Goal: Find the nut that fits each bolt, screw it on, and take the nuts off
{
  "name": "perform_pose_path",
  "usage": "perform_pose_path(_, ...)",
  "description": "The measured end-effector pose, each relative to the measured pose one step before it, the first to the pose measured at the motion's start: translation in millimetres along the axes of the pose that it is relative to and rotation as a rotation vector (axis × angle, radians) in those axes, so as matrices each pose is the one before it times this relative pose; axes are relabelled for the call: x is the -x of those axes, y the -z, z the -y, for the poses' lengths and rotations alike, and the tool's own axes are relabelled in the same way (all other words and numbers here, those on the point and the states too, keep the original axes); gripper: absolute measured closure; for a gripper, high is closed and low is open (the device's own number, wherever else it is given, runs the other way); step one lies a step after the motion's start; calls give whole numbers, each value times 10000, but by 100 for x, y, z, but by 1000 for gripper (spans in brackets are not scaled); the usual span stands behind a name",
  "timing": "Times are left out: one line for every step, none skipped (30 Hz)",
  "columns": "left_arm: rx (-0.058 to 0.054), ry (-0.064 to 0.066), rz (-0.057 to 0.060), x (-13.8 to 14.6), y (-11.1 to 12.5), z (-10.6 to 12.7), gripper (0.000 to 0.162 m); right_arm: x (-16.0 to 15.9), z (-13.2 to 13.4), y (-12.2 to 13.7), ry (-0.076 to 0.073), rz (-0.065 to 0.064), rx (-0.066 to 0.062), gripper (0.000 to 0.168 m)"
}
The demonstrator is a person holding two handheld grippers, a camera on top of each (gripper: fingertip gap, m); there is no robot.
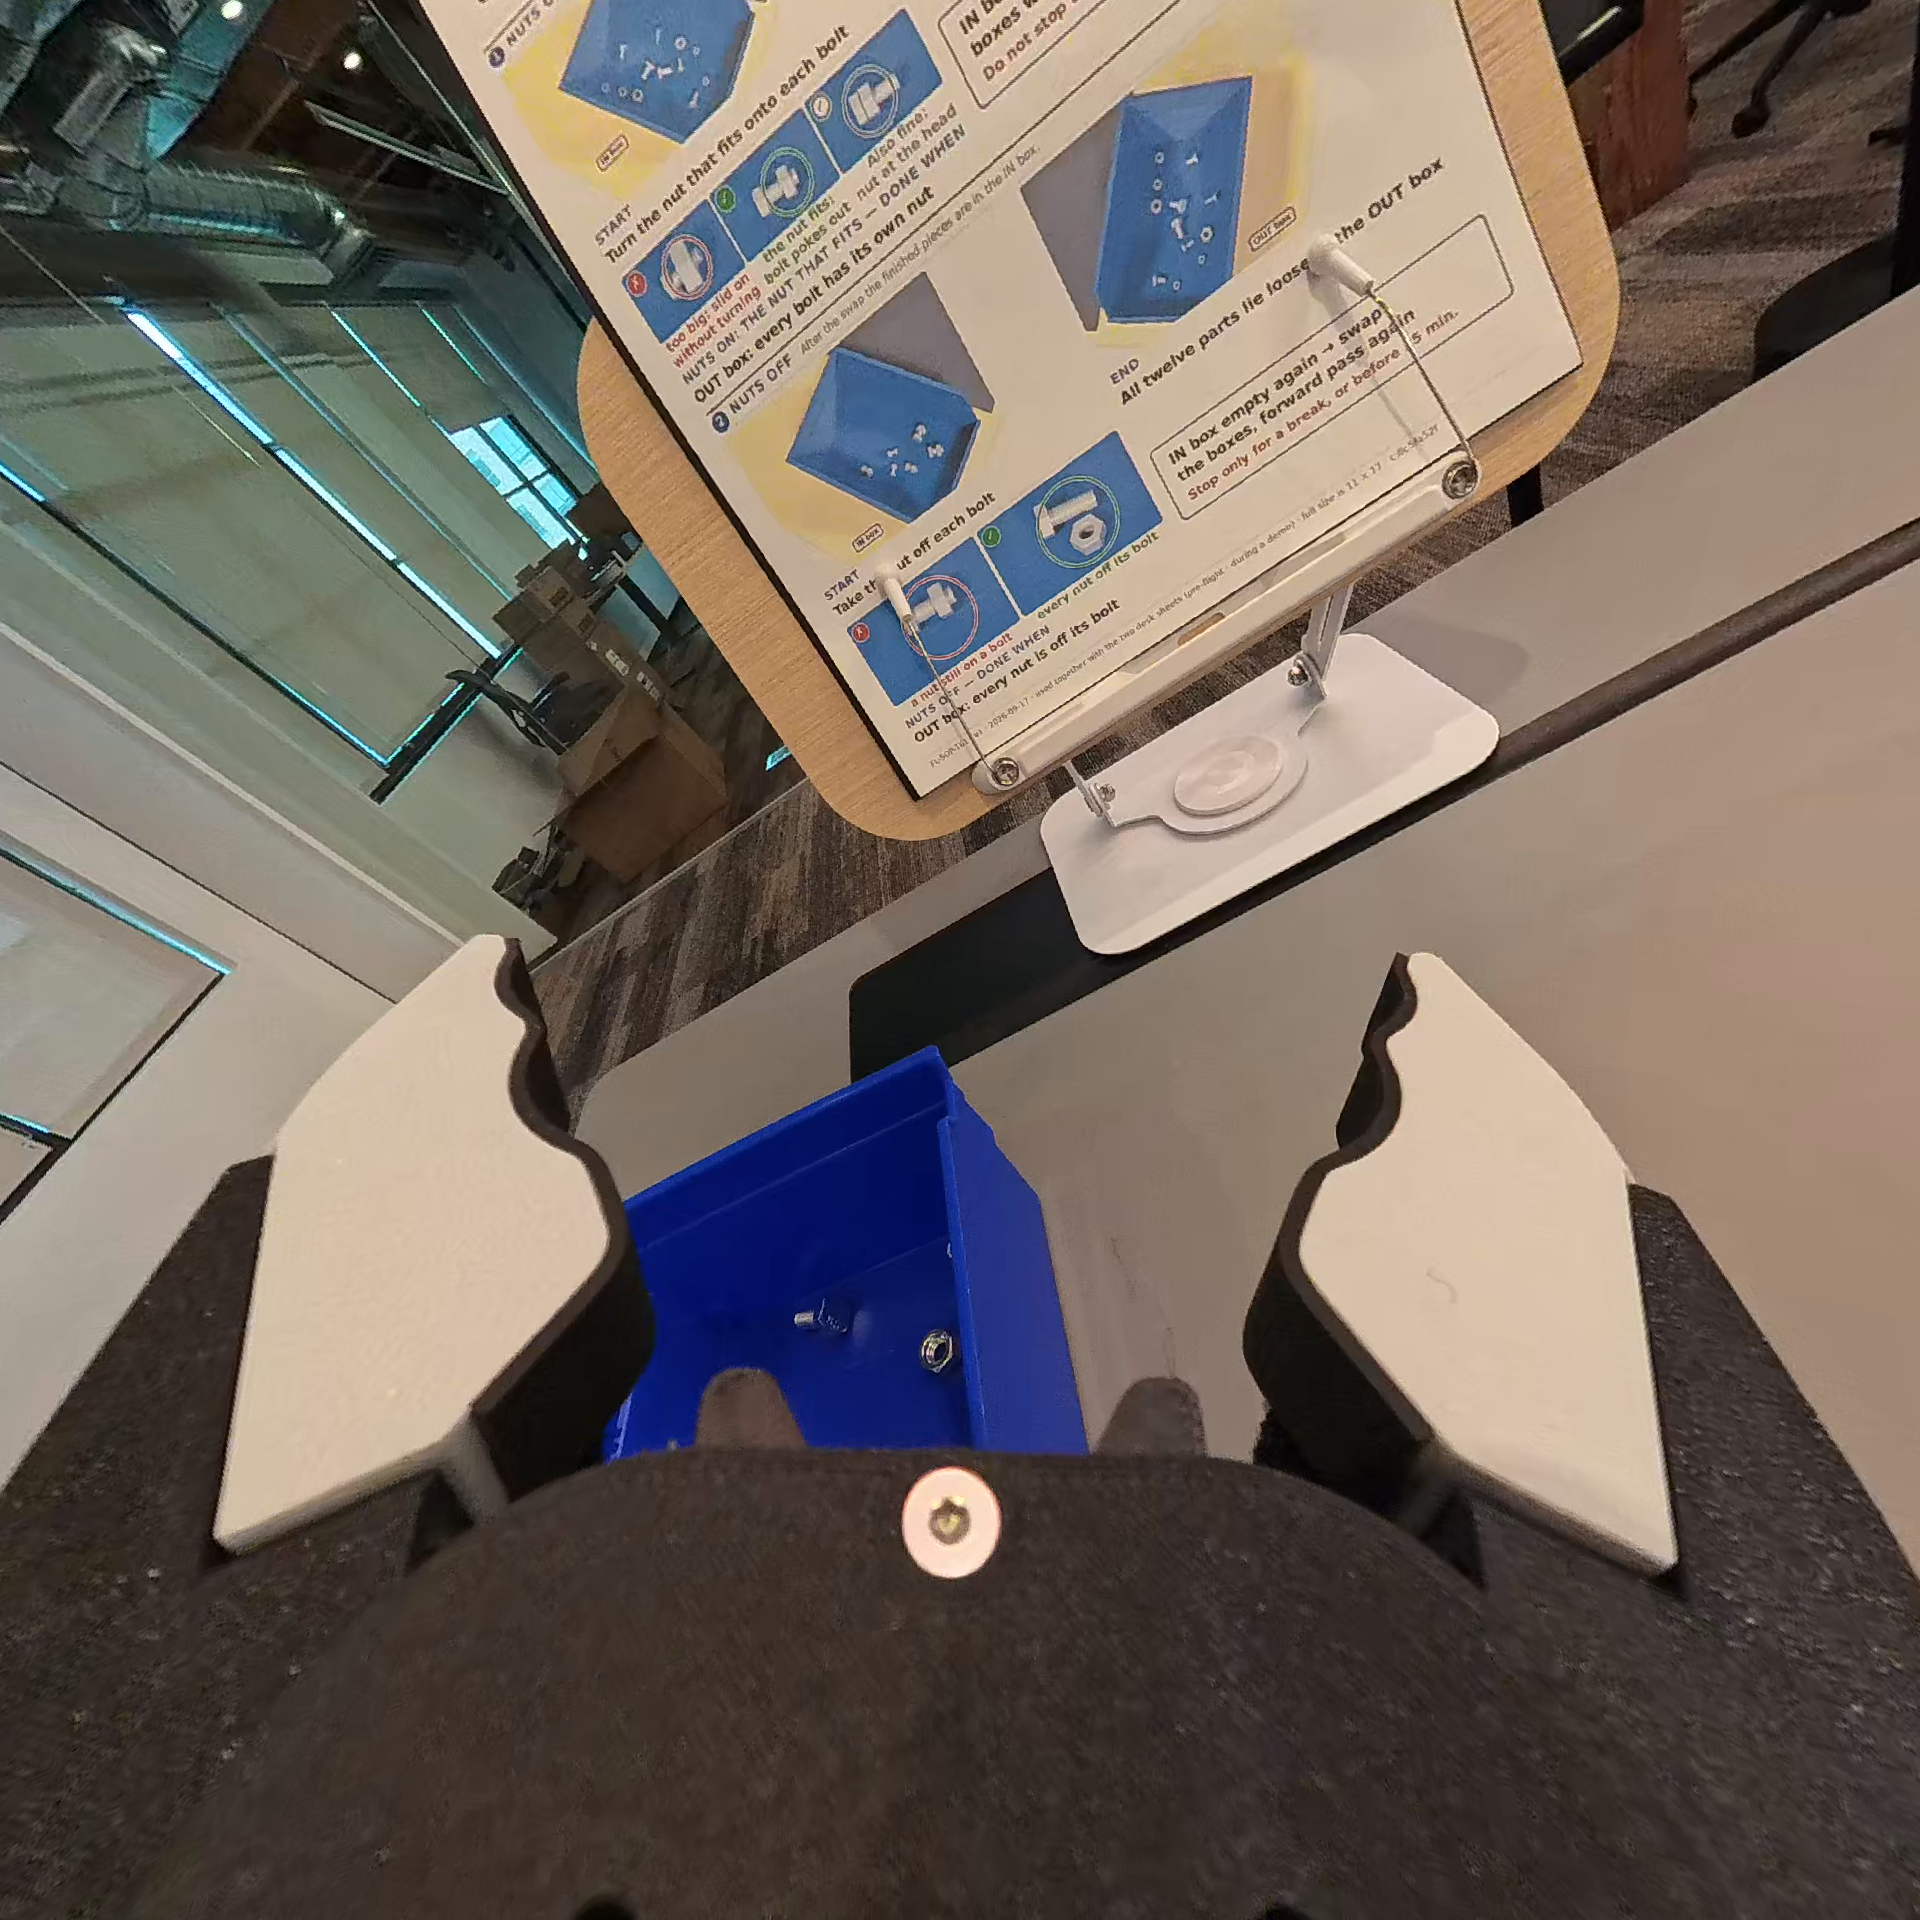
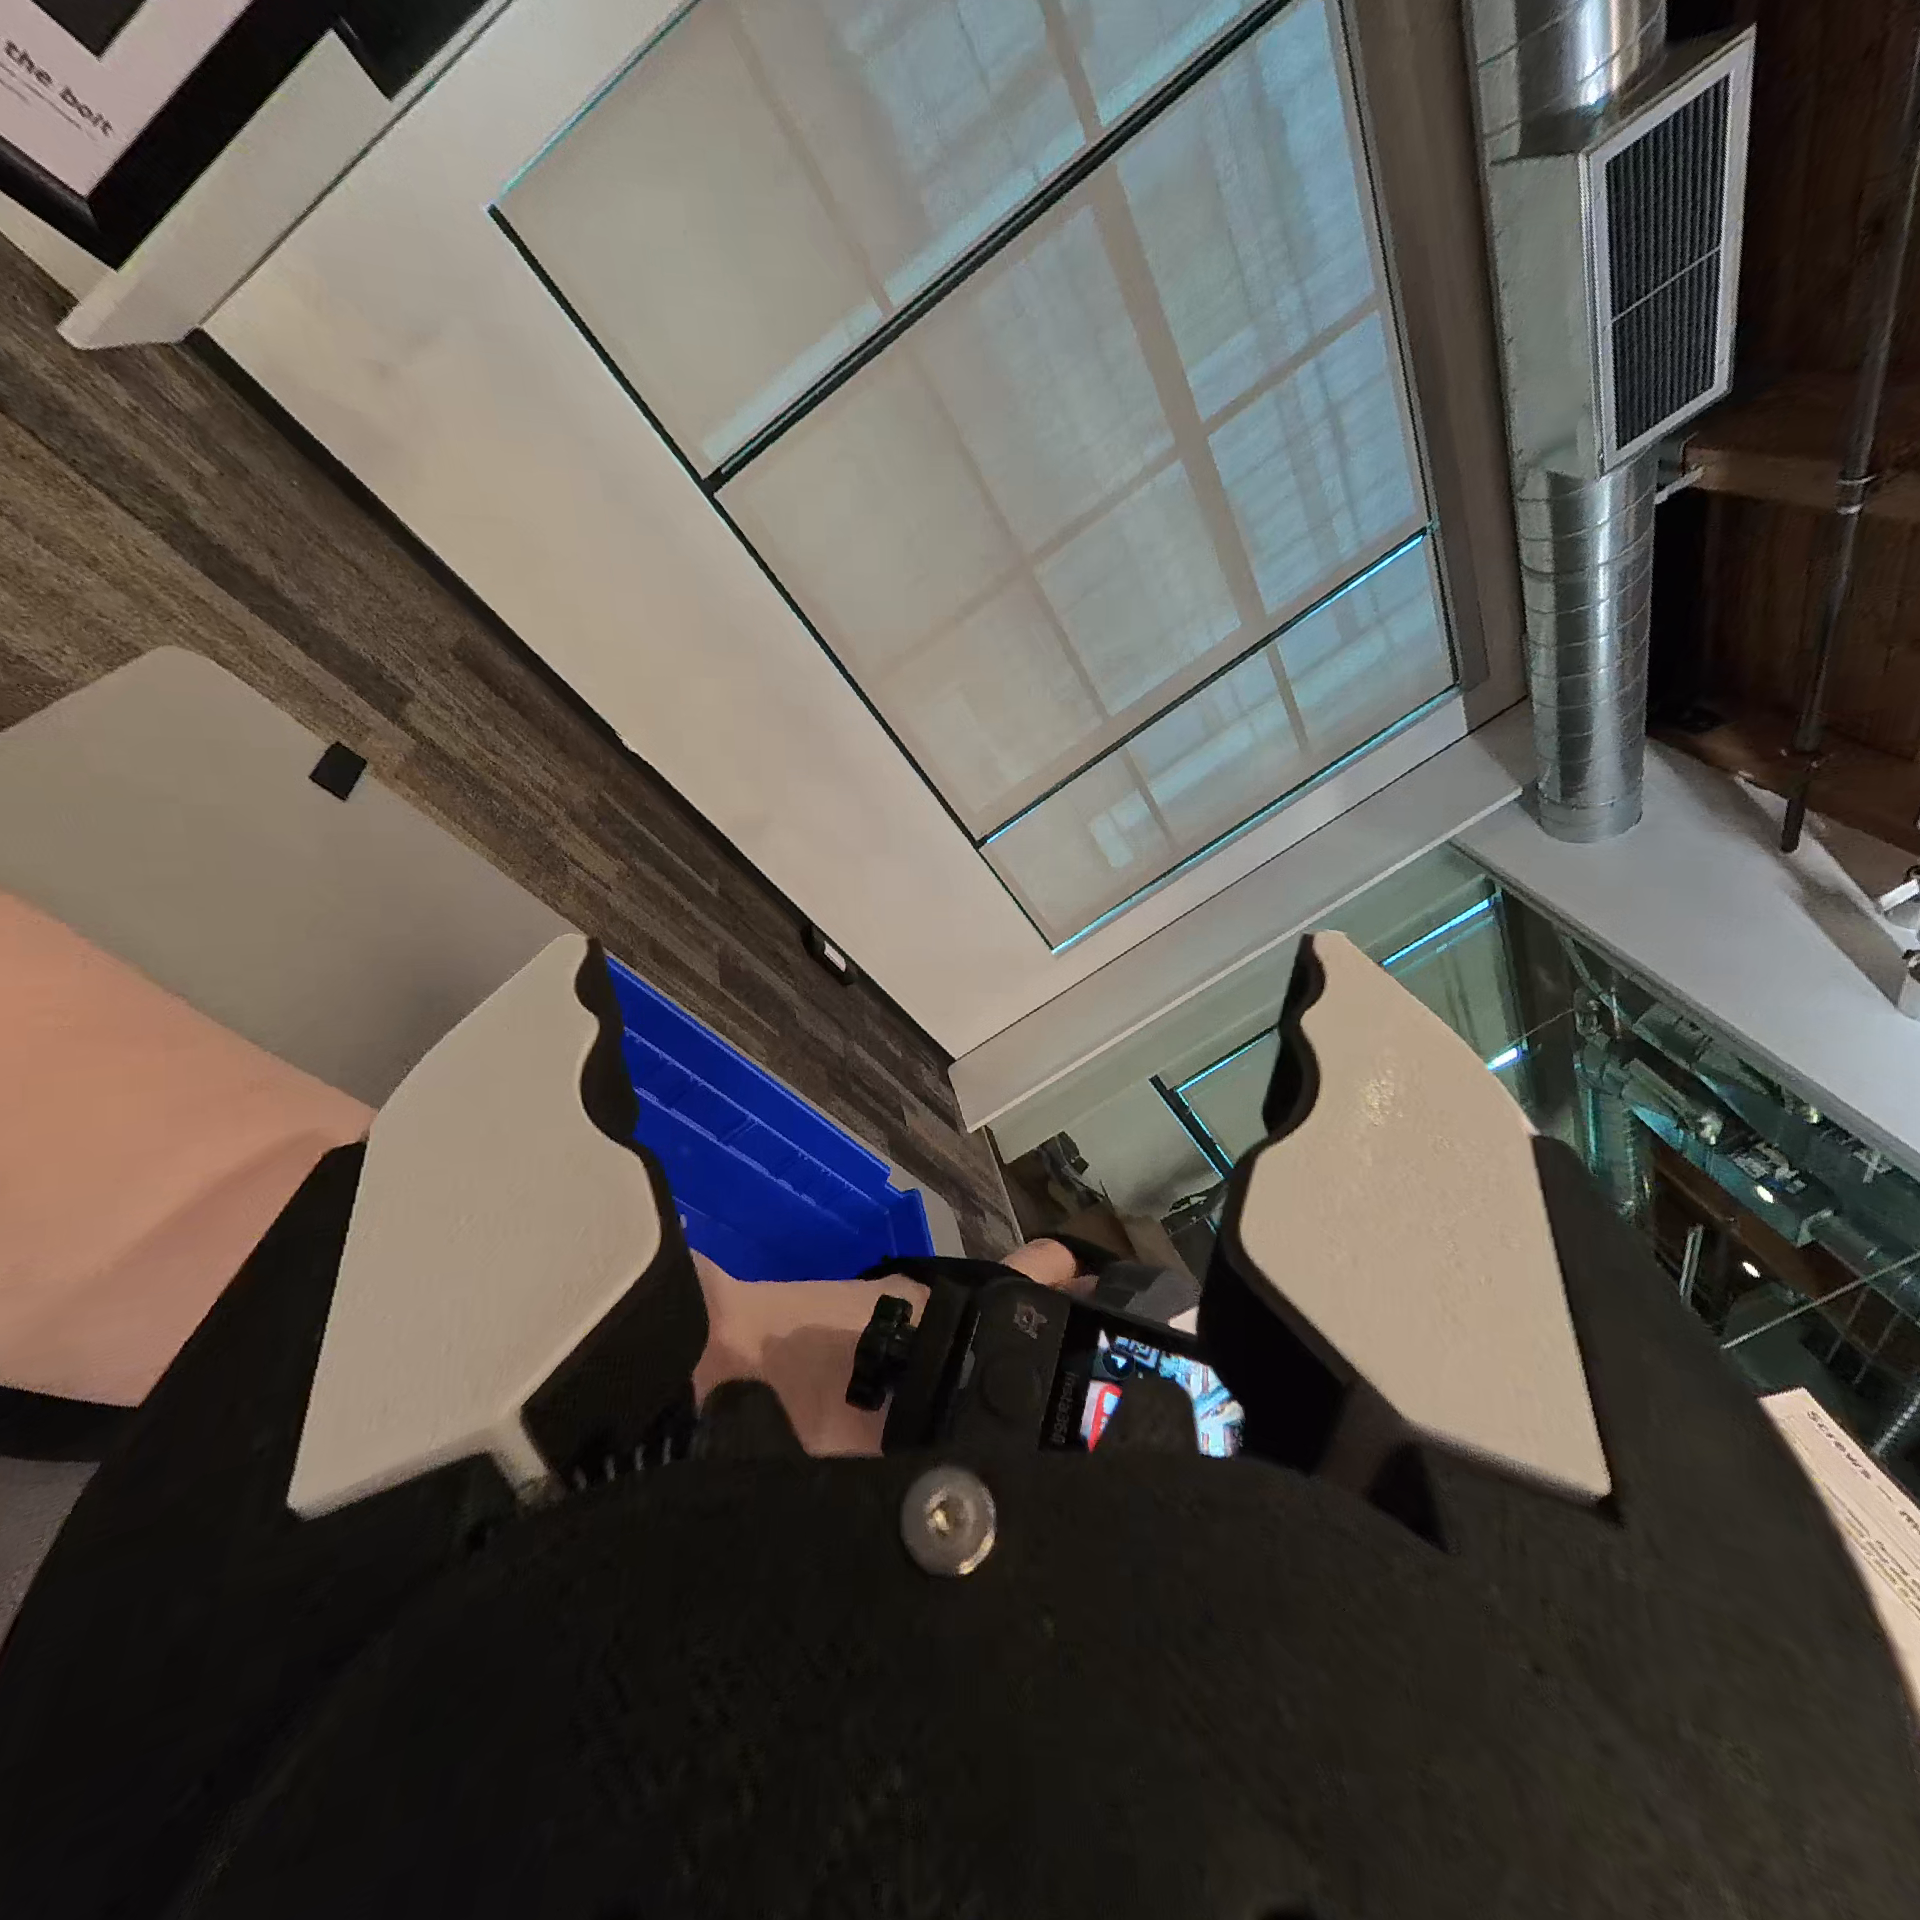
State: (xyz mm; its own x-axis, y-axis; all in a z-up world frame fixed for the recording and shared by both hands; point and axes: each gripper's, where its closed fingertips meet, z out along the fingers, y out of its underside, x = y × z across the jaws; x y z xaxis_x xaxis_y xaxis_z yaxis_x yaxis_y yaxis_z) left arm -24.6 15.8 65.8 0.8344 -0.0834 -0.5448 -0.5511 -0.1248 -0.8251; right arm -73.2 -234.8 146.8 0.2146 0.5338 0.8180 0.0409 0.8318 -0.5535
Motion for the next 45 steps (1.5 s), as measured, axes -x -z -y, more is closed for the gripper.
perform_pose_path(-19, -9, 53, 56, 6, 33, 17, 8, -39, -22, 39, -4, 15, 48)
perform_pose_path(-30, -4, 40, 46, 12, 63, 17, 26, -19, -32, 3, 25, 13, 48)
perform_pose_path(0, -21, 2, -22, 8, 13, 17, 17, -31, -56, -21, 17, 15, 48)
perform_pose_path(30, -19, -5, -40, -12, -38, 17, -1, -37, -47, -28, 4, 2, 48)
perform_pose_path(11, -2, -3, -25, -26, -30, 17, 14, -68, -48, -19, 11, 11, 48)
perform_pose_path(-10, 4, -20, -31, -20, -8, 17, -20, -121, -59, 21, -13, 34, 48)
perform_pose_path(17, -15, -19, -45, -22, -31, 17, -31, -167, -57, 52, -5, 53, 48)
perform_pose_path(8, -22, 10, 2, -7, -14, 17, -50, -230, -55, 29, -11, 81, 48)
perform_pose_path(13, -8, 10, 6, -12, -17, 17, -98, -197, -45, 0, -37, 50, 48)
perform_pose_path(44, -11, -10, -40, -56, -91, 17, -52, -76, -11, -40, -13, -2, 48)
perform_pose_path(39, -21, -3, -22, -52, -98, 17, -15, 53, 40, -74, 2, -25, 48)
perform_pose_path(25, 19, -14, -25, -23, -41, 18, -33, 246, 129, -40, -21, -81, 48)
perform_pose_path(11, 31, -42, -49, 11, -9, 17, -80, 476, 211, 31, -53, -151, 48)
perform_pose_path(-19, 25, -16, 16, 35, 52, 18, -107, 603, 246, 56, -74, -180, 49)
perform_pose_path(-30, 10, 14, 60, 26, 57, 18, -82, 591, 203, 18, -33, -142, 50)
perform_pose_path(-9, 18, 6, 62, 21, 23, 18, -62, 432, 143, -6, -3, -59, 50)
perform_pose_path(9, 38, -12, 38, 3, -16, 18, -105, 262, 105, 25, -26, 5, 50)
perform_pose_path(10, 41, -21, 14, -10, -32, 18, -134, 159, 133, 56, -36, 13, 50)
perform_pose_path(15, 27, -27, -2, -19, -48, 18, -146, 113, 169, 34, -29, 5, 50)
perform_pose_path(25, 11, -10, 16, -22, -48, 18, -187, 65, 177, -22, -27, 16, 50)
perform_pose_path(6, 6, 0, 27, -4, -15, 18, -266, 55, 210, -50, -53, 15, 50)
perform_pose_path(-23, 24, -2, 5, 16, 32, 18, -358, 60, 266, -47, -95, -9, 50)
perform_pose_path(-10, 22, -21, -26, 16, 21, 18, -423, 21, 283, -67, -98, -11, 50)
perform_pose_path(8, 16, -25, -27, 19, -1, 18, -467, -77, 315, -107, -95, 39, 50)
perform_pose_path(-45, 48, -13, -5, 36, 75, 18, -582, -184, 361, -118, -140, 77, 50)
perform_pose_path(-66, 60, -44, -17, 43, 89, 19, -705, -230, 471, -97, -186, 68, 50)
perform_pose_path(-3, 56, -43, 2, 29, 9, 19, -848, -281, 606, -102, -223, 63, 50)
perform_pose_path(0, 48, -12, 71, 23, 5, 19, -1041, -384, 728, -159, -269, 69, 50)
perform_pose_path(-30, 37, -5, 90, 33, 49, 19, -1217, -486, 822, -239, -308, 68, 50)
perform_pose_path(-43, 52, -1, 111, 37, 73, 19, -1435, -604, 897, -321, -356, 72, 50)
perform_pose_path(-50, 88, -44, 59, 57, 97, 19, -1696, -761, 959, -403, -430, 110, 50)
perform_pose_path(-78, 172, -162, -82, 103, 165, 19, -1976, -993, 967, -468, -528, 191, 50)
perform_pose_path(-183, 324, -296, -222, 183, 361, 19, -2234, -1208, 943, -519, -585, 253, 50)
perform_pose_path(-292, 504, -444, -411, 278, 597, 18, -2518, -1519, 869, -564, -682, 359, 50)
perform_pose_path(-463, 756, -787, -891, 465, 984, 18, -2991, -2188, 662, -541, -911, 709, 49)
perform_pose_path(-654, 897, -1069, -1353, 705, 1401, 18, -3291, -3145, 319, -331, -1095, 1256, 47)
perform_pose_path(-741, 821, -1035, -1490, 792, 1600, 19, -3201, -3738, -97, -1, -1160, 1625, 45)
perform_pose_path(-834, 587, -904, -1556, 811, 1761, 19, -2390, -3517, -502, 215, -916, 1522, 44)
perform_pose_path(-1001, 326, -790, -1639, 814, 1927, 18, -1343, -2746, -716, 269, -583, 1120, 44)
perform_pose_path(-1038, 112, -628, -1607, 740, 1941, 17, -676, -1908, -702, 240, -472, 757, 45)
perform_pose_path(-981, -83, -432, -1494, 671, 1845, 18, -161, -1217, -602, 238, -389, 509, 45)
perform_pose_path(-841, -273, -465, -1656, 554, 1603, 18, 292, -741, -510, 299, -269, 402, 45)
perform_pose_path(-688, -363, -377, -1620, 423, 1362, 17, 592, -500, -419, 385, -204, 395, 45)
perform_pose_path(-648, -448, -342, -1651, 340, 1235, 17, 724, -328, -364, 414, -190, 368, 45)
perform_pose_path(-520, -423, -379, -1722, 242, 988, 17, 865, -246, -346, 382, -135, 341, 45)
